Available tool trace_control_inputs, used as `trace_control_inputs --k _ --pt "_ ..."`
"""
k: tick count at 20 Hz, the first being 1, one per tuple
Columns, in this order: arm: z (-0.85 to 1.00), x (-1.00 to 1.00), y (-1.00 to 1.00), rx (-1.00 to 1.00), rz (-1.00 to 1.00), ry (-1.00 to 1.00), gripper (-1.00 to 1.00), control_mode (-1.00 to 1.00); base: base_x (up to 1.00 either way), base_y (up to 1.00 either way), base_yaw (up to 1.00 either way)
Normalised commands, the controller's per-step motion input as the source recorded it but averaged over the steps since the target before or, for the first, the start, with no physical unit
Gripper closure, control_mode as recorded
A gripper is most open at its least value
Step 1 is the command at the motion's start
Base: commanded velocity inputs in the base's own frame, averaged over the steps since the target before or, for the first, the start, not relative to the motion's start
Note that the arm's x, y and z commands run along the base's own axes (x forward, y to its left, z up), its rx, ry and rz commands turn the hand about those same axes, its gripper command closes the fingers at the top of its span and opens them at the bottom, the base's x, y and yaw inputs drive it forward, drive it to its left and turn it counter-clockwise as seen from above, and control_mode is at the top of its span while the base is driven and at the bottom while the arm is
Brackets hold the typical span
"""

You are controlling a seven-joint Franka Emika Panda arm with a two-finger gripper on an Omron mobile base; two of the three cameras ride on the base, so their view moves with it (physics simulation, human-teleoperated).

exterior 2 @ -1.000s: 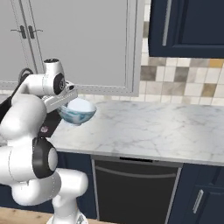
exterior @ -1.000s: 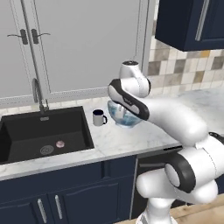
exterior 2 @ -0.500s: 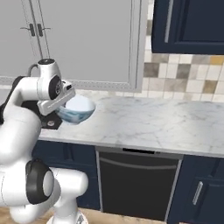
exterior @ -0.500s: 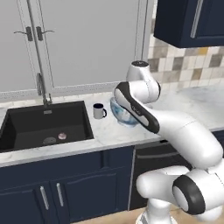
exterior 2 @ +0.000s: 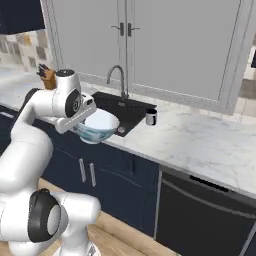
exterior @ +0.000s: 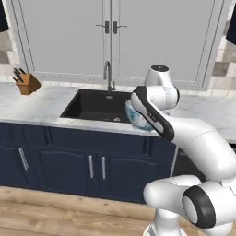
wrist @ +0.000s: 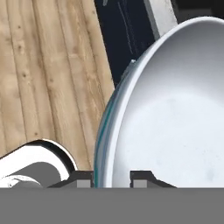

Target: Clear the mugs and bowl far away from the sink.

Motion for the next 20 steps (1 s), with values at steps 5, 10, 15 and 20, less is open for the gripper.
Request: trace_control_inputs --k 5,10,15,20 --pt "0.00 0.00 0.00 0.00 0.00 0.00 1.00 1.00 -0.29 0.00 0.98" --pt "0.00 0.00 0.00 0.00 0.00 0.00 1.00 1.00 -0.22 0.00 1.00" --pt "0.00 0.00 0.00 0.00 0.00 0.00 1.00 1.00 -0.18 0.00 1.00" --pt "0.00 0.00 0.00 0.00 0.00 0.00 1.00 1.00 -0.08 0.00 1.00"
